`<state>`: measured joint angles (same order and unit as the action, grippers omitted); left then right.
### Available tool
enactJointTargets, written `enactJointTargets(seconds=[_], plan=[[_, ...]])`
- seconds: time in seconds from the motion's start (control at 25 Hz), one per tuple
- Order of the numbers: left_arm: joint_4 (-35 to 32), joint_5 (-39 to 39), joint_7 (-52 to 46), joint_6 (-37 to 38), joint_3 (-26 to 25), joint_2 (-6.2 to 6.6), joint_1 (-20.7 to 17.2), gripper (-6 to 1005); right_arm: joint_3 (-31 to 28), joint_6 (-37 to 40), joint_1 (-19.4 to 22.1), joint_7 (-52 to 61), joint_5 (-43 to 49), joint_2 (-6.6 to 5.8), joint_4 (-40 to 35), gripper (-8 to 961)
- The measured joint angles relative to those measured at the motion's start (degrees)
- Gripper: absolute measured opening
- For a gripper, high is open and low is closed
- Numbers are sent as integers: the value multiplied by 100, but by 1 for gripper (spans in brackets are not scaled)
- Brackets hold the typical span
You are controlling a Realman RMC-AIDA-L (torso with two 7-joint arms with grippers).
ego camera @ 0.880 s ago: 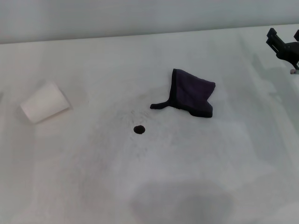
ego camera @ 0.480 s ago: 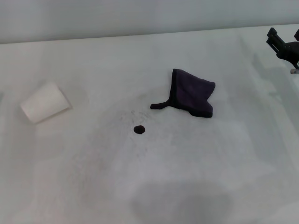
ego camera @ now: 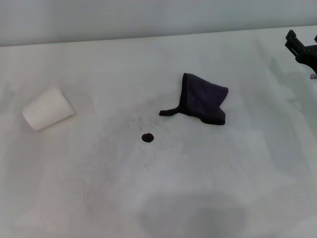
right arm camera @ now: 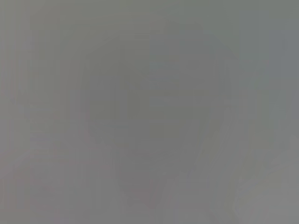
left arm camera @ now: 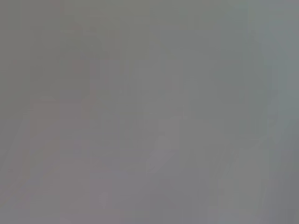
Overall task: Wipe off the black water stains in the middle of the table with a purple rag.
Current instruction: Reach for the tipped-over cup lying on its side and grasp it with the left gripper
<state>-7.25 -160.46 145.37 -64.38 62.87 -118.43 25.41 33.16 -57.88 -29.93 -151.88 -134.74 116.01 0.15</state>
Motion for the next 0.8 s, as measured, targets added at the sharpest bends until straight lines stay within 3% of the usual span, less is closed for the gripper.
enactJointTargets(seconds=[0.12,0.28,0.48,0.64,0.8], plan=[[-443,484,-881,153,180,168,-79,872,-26,-15,20,-5,-6,-3,-4,873],[-1097,1647,-2485,165,212,556,-262,871,-30,-22,-2,-21,-11,-7,-14,873],[-2019,3803,-4889,127,176,1290,-298,871,-30,-29,-37,-29,-13,-16,-21,873],[-2681,5239,-5879,109,172,1603,-226,872,-29,-30,-36,-42,-11,-10,-23,873],[-3410,6565,-6680,6,162,1775,-87,872,-15,-30,-41,-31,-8,-3,-20,873]])
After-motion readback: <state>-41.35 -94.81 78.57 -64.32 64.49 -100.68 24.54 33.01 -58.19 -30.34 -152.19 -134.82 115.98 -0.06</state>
